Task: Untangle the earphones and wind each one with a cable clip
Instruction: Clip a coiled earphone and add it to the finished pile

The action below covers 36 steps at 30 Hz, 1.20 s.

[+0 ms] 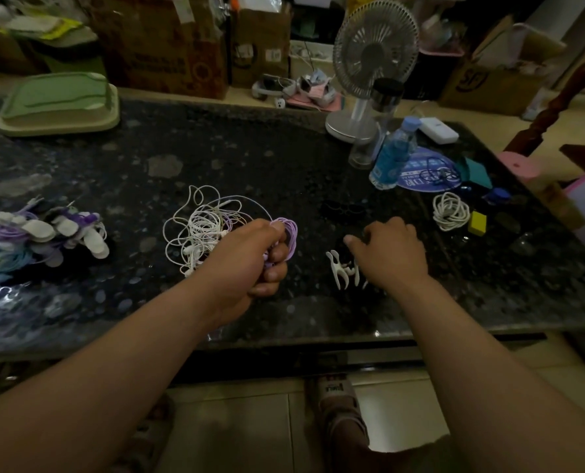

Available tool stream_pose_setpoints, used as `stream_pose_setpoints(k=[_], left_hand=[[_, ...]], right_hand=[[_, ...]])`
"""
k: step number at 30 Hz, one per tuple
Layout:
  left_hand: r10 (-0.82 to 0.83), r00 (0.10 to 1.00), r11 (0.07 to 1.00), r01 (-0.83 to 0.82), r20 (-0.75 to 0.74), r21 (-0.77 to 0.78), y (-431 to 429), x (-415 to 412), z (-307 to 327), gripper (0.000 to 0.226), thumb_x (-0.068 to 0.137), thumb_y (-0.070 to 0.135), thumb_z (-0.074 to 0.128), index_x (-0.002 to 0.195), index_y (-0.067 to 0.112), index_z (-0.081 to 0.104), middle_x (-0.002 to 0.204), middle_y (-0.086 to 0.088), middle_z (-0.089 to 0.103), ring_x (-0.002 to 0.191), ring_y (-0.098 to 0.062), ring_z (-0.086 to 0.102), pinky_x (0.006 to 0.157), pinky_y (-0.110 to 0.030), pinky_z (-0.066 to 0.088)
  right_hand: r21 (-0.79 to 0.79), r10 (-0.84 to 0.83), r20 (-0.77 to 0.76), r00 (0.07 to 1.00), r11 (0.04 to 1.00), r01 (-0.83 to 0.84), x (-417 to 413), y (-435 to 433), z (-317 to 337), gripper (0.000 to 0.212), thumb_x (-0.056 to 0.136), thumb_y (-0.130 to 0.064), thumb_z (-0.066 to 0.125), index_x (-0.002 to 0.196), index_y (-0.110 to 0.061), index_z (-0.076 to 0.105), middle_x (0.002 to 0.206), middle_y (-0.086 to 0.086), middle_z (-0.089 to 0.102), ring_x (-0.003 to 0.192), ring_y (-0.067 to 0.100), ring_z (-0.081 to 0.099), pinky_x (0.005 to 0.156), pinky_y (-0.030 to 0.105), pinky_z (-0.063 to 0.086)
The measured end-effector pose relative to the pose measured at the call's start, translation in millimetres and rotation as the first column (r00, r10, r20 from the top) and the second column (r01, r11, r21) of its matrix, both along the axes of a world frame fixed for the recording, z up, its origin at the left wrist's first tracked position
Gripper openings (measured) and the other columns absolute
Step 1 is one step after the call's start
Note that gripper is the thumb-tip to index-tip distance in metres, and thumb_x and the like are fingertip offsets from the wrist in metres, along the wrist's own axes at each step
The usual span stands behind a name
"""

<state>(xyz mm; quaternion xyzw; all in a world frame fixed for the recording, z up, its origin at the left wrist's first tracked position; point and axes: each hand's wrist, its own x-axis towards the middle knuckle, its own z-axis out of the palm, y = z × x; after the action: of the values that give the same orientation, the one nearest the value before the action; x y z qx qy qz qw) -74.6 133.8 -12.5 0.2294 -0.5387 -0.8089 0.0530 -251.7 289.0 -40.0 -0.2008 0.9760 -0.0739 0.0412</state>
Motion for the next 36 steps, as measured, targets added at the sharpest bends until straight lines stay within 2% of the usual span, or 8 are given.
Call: stream_pose_setpoints(k=[4, 7, 10, 13, 19, 27, 32, 36], left_hand=[[-0.005, 1.0, 1.0, 0.005, 0.006, -0.007, 3.5, -0.6, -1.1, 0.031, 0.11, 0.022, 0.043, 0.08, 0.018, 0.043, 0.067, 0.003, 0.045, 0.052, -0.011, 0.034, 0.037, -0.019, 0.021], [0.017, 1.0, 1.0, -0.017, 0.007, 0.005, -0.8, 0.0, -1.6, 0.031, 0.11, 0.021, 0.042, 0.079, 0.017, 0.043, 0.067, 0.002, 0.045, 0.051, -0.011, 0.034, 0.037, -0.018, 0.021], [0.055, 0.998, 0.998, -0.055, -0.005, 0.019, -9.3, 0.4, 1.8, 0.033, 0.11, 0.02, 0.041, 0.077, 0.018, 0.042, 0.065, 0.002, 0.044, 0.05, -0.011, 0.032, 0.037, -0.017, 0.019], [0.085, 0.996, 0.996, -0.085, -0.023, 0.011, -16.3, 1.7, 7.0, 0.035, 0.111, 0.021, 0.039, 0.077, 0.018, 0.041, 0.064, 0.003, 0.044, 0.049, -0.01, 0.033, 0.036, -0.017, 0.02], [0.077, 0.996, 0.997, -0.077, -0.045, 0.005, -20.5, 10.5, 13.9, 0.031, 0.111, 0.023, 0.041, 0.081, 0.018, 0.043, 0.065, 0.003, 0.045, 0.049, -0.01, 0.034, 0.037, -0.019, 0.02], [-0.01, 0.998, 0.982, -0.003, -0.069, -0.187, -20.3, 16.3, 18.2, 0.014, 0.111, 0.025, 0.041, 0.103, 0.015, 0.047, 0.066, 0.003, 0.041, 0.051, -0.011, 0.031, 0.04, -0.019, 0.02], [-0.048, 0.993, 0.959, 0.015, -0.11, -0.282, -20.4, 17.8, 18.5, 0.015, 0.112, 0.023, 0.038, 0.102, 0.014, 0.044, 0.065, 0.002, 0.039, 0.049, -0.011, 0.028, 0.041, -0.02, 0.019], [-0.046, 0.992, 0.943, 0.004, -0.119, -0.333, -19.7, 17.3, 19.2, 0.013, 0.113, 0.021, 0.037, 0.11, 0.013, 0.046, 0.067, 0.0, 0.039, 0.05, -0.013, 0.029, 0.042, -0.021, 0.02]], right_hand=[[0.103, 0.053, 0.011, 0.999, 0.993, -0.054, 7.1, -17.4, 1.5, 0.045, 0.097, -0.057, 0.059, 0.128, -0.026, 0.067, 0.139, 0.008, 0.052, 0.135, 0.033, 0.042, 0.11, 0.052, 0.035], [-0.169, 0.081, 0.096, 0.992, 0.984, -0.064, 11.3, -22.3, 15.5, 0.023, 0.096, -0.04, 0.068, 0.117, -0.029, 0.064, 0.12, 0.001, 0.064, 0.114, 0.024, 0.061, 0.099, 0.045, 0.049], [-0.594, 0.146, 0.401, 0.904, 0.793, 0.135, 24.1, -23.5, 34.1, 0.02, 0.097, -0.023, 0.072, 0.115, -0.021, 0.062, 0.097, 0.002, 0.07, 0.081, 0.016, 0.07, 0.069, 0.032, 0.056], [-0.752, 0.371, 0.597, 0.711, 0.567, 0.336, 46.7, -21.5, 52.8, 0.028, 0.097, -0.007, 0.069, 0.124, -0.013, 0.065, 0.101, 0.01, 0.074, 0.084, 0.02, 0.074, 0.07, 0.032, 0.061], [-0.756, 0.562, 0.655, 0.505, 0.492, 0.432, 78.8, -18.3, 70.3, 0.02, 0.094, -0.005, 0.069, 0.109, -0.014, 0.061, 0.084, 0.006, 0.071, 0.074, 0.019, 0.07, 0.052, 0.026, 0.05], [-0.632, 0.622, 0.75, 0.226, 0.572, 0.522, 92.1, -25.1, 66.6, 0.012, 0.083, -0.014, 0.067, 0.094, -0.01, 0.066, 0.081, 0.004, 0.064, 0.061, 0.01, 0.059, 0.038, 0.014, 0.035], [-0.559, 0.591, 0.788, 0.175, 0.566, 0.606, 87.7, -27.3, 65.3, 0.015, 0.077, -0.014, 0.068, 0.091, -0.009, 0.068, 0.08, 0.004, 0.064, 0.056, 0.008, 0.054, 0.035, 0.013, 0.033], [-0.522, 0.546, 0.817, 0.184, 0.565, 0.639, 84.3, -26.2, 64.2, 0.015, 0.087, -0.012, 0.066, 0.1, -0.005, 0.066, 0.082, 0.007, 0.062, 0.056, 0.008, 0.055, 0.036, 0.013, 0.036]])
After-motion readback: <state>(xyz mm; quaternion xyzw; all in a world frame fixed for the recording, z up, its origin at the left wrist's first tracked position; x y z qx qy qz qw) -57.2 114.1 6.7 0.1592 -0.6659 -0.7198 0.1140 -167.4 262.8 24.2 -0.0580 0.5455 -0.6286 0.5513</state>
